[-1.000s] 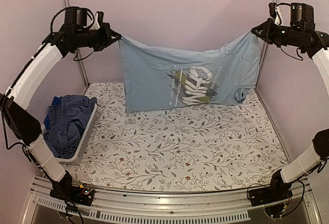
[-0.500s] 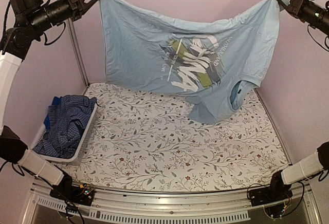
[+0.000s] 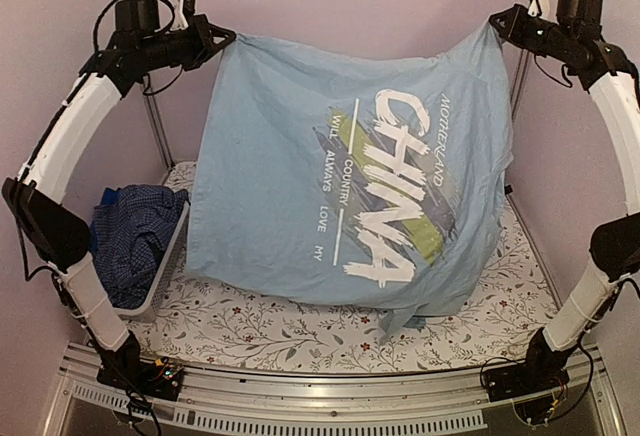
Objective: Fold and stack the mixed laundry pile
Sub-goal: Flatten out the crumpled T-shirt at the center of the board.
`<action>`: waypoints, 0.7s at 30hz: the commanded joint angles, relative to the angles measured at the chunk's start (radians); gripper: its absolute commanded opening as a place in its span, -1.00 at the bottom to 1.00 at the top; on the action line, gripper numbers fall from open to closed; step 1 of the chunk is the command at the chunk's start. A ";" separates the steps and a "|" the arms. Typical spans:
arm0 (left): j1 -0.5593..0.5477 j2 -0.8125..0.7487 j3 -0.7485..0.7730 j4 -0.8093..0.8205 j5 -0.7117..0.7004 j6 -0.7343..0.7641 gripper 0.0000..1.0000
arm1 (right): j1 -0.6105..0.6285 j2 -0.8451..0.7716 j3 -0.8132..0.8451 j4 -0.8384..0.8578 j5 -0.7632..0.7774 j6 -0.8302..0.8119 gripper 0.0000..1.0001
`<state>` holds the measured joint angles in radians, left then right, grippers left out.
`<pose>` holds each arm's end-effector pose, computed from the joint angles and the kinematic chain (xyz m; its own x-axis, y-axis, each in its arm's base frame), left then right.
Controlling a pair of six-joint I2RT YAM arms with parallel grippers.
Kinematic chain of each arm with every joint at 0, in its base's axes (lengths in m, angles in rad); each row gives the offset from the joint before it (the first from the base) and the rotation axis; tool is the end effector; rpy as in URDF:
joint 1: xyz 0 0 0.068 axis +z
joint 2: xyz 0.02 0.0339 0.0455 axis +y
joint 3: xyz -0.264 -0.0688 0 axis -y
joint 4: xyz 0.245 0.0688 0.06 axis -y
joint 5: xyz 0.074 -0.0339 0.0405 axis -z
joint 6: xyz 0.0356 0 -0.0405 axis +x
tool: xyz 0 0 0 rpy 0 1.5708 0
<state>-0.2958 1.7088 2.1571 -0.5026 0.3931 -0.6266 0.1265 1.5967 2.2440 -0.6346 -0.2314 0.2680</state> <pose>0.3383 -0.1174 0.5295 -0.4145 -0.4399 -0.7966 0.4840 0.6347 -0.6024 0.2914 0.0453 0.5744 -0.0806 0.2496 -0.9650 -0.3411 0.9028 0.2620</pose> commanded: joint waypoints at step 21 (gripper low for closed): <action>0.118 0.126 -0.284 0.585 0.153 0.011 -1.00 | -0.117 0.242 -0.164 0.650 -0.321 0.151 -1.00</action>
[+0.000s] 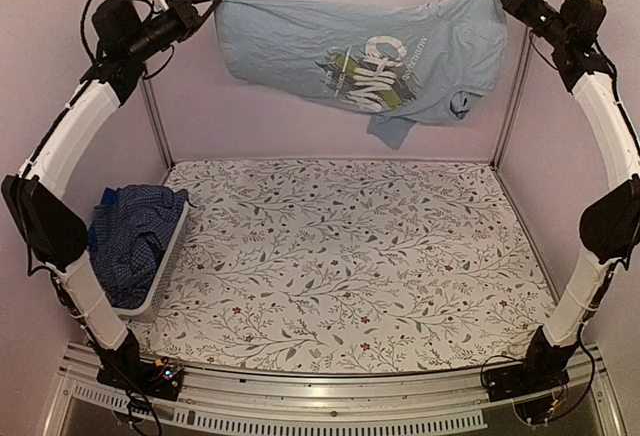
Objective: Fold and stack the mixed laundry pile
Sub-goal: Flatten out the crumpled T-shirt at the center of the board.
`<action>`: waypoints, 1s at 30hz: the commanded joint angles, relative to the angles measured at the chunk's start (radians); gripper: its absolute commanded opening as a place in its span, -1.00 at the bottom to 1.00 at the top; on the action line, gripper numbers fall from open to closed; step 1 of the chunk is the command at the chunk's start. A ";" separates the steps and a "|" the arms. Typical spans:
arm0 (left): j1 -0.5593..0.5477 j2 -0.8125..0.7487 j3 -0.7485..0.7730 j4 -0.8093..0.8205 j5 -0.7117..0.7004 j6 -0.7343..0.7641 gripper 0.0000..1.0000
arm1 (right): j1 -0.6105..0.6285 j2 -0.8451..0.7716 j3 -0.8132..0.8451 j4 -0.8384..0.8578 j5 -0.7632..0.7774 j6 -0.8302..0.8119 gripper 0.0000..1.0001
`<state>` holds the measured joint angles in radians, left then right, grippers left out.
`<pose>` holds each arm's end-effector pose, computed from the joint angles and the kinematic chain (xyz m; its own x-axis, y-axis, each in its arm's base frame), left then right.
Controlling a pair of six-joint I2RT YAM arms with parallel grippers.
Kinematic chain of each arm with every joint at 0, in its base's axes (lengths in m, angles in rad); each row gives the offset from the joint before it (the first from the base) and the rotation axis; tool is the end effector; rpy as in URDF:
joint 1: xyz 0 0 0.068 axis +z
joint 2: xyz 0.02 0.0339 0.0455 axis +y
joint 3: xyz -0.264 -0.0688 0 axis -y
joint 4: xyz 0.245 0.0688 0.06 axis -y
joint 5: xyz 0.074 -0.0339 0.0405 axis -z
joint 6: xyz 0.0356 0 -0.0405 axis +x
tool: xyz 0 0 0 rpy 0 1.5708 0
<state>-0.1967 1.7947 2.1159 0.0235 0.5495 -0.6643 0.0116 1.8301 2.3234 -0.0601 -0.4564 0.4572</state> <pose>0.3792 -0.0945 0.5405 -0.1390 -0.5084 -0.8498 0.7151 0.5421 -0.4413 0.3710 0.0200 0.5820 0.1955 0.3985 -0.8961 -0.5535 0.7991 0.2347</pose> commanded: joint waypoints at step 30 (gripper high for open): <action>-0.043 -0.186 -1.023 -0.336 -0.020 0.171 -1.00 | 0.033 -0.456 -1.190 -0.454 -0.187 -0.098 -1.00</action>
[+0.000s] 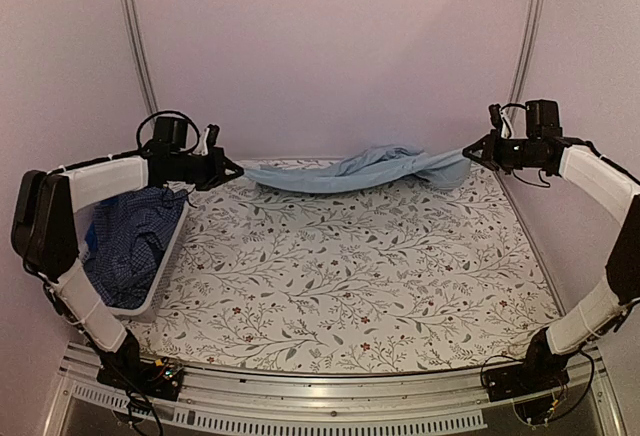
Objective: Fold and stack the mixed laundry pile
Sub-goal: Flatten out the crumpled T-shirt at the center of the board.
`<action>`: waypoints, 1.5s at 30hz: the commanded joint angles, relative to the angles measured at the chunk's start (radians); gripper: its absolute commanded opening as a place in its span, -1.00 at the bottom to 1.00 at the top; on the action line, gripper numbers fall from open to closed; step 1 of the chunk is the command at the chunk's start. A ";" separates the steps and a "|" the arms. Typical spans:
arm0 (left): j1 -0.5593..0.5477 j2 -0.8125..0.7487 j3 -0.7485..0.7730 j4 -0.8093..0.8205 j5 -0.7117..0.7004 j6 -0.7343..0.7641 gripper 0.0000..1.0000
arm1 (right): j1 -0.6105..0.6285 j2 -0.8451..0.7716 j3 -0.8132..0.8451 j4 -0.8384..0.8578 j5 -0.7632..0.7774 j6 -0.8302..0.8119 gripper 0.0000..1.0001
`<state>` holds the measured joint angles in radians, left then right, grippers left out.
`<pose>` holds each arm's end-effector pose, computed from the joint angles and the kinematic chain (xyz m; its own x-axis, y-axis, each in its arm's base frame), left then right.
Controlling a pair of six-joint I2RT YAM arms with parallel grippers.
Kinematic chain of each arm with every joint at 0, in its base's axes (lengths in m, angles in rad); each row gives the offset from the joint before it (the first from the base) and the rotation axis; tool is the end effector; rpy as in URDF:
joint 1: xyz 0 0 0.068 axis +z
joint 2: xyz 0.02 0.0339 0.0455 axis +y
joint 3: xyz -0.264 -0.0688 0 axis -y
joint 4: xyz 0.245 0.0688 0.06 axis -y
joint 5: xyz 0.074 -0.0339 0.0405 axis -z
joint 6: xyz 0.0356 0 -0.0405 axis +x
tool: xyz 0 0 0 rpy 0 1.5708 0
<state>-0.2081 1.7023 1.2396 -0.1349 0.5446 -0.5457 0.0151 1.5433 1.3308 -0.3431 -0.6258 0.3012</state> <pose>0.3748 -0.0980 0.2608 -0.7798 -0.2891 -0.5553 0.2235 0.7000 -0.6782 0.3519 0.0262 0.3301 -0.6549 0.2306 -0.7197 -0.3304 0.7691 0.5471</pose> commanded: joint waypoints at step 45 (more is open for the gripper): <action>-0.323 -0.109 -0.428 -0.458 -0.268 -0.065 -0.57 | 0.317 0.064 -0.527 -0.332 0.007 -0.016 0.23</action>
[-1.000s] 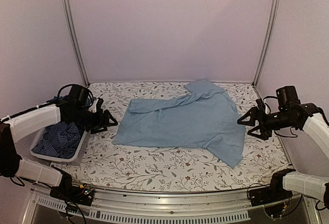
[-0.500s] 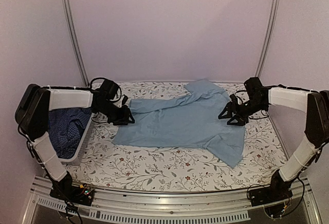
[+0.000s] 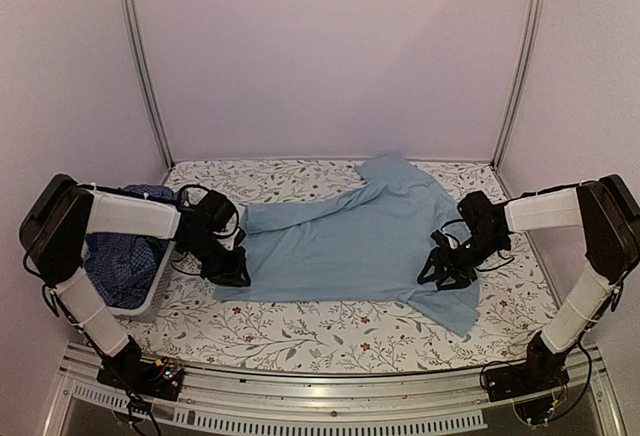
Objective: Fold and stack the mixed laundry pile
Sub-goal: Flatten out the crumpled T-shirt at the center of the board.
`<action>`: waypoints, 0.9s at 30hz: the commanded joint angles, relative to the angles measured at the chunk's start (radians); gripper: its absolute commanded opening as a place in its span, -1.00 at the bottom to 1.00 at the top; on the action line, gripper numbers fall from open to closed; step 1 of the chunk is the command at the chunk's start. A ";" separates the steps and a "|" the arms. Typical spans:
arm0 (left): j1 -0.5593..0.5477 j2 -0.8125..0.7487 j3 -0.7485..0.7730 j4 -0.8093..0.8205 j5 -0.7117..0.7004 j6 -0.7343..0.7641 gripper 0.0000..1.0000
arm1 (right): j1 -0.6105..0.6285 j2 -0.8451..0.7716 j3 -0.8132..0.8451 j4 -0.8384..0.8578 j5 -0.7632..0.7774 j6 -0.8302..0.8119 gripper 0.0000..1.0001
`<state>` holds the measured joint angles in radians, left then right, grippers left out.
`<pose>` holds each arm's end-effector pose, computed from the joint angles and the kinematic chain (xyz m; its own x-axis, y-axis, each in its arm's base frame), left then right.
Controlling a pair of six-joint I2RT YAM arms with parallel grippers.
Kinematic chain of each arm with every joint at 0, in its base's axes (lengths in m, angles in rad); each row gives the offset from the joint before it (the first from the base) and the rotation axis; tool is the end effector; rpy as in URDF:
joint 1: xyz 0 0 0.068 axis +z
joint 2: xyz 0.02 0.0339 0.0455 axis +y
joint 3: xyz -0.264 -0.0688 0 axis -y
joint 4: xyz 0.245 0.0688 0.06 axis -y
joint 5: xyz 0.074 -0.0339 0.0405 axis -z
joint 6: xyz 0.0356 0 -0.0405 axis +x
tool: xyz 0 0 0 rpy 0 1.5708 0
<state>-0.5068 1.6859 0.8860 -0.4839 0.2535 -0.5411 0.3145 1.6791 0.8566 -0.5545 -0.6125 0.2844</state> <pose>0.2534 -0.1509 0.1378 -0.9927 -0.0192 -0.1187 0.0240 0.9357 -0.3520 0.2590 0.1058 0.1360 -0.9962 -0.0827 -0.0266 -0.0822 0.7991 0.5955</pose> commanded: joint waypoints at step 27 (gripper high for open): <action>0.185 0.244 0.509 -0.213 0.092 -0.012 0.03 | 0.076 0.266 0.559 -0.110 -0.048 -0.072 0.33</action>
<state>-0.3229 1.9614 1.4380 -0.6338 0.3363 -0.5312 0.3462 1.9205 1.4055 -0.6712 -0.5938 0.2264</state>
